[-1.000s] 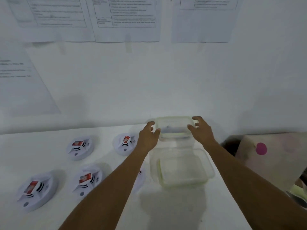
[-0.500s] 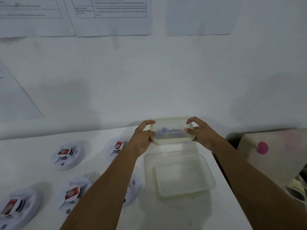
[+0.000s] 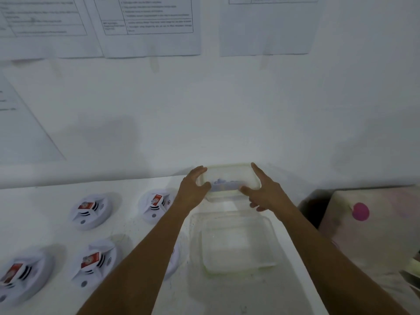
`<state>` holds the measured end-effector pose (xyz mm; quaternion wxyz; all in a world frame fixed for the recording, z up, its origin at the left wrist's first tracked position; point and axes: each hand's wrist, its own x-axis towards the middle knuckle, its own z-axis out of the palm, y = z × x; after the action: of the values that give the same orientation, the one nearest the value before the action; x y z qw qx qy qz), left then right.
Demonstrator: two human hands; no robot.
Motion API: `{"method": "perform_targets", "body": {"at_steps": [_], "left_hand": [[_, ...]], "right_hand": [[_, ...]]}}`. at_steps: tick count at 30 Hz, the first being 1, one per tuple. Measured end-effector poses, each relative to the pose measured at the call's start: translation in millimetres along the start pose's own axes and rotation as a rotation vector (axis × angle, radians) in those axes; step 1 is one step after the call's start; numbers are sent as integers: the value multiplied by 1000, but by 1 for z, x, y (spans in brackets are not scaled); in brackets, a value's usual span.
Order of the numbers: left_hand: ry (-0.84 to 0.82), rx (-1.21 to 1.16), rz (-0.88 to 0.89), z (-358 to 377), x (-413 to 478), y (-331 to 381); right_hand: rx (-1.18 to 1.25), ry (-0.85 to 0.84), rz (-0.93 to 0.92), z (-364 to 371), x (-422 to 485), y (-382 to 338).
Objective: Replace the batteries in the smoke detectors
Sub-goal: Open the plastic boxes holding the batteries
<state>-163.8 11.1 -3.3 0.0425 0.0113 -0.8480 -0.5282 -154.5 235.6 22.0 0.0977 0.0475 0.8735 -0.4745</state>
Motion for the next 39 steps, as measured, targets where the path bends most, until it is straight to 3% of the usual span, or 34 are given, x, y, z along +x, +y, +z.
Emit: {"method": "perform_targets", "body": {"at_steps": [3,7,12,18,26,33,39], "left_hand": [[92,173,66,-4,-4,2],[65,252,57,-2,-7,2],[-140,-1,-60,5,2,9],[-191,-195,-161,9,12,11],[-331,-299,-217,7,15,2],[-162,-130,-103,4,11,3],[-89,-262,-215,-3,-16,-1]], "right_hand": [[94,58,-11,4,9,-5],[240,70,-15,10,18,-12],[328,-44,-49,11,26,-14],[400,-165,-10,10,35,-12],[399,-189,3,12,36,-9],[227,-106,-63,11,28,-12],[254,43,40,17,15,-13]]}}
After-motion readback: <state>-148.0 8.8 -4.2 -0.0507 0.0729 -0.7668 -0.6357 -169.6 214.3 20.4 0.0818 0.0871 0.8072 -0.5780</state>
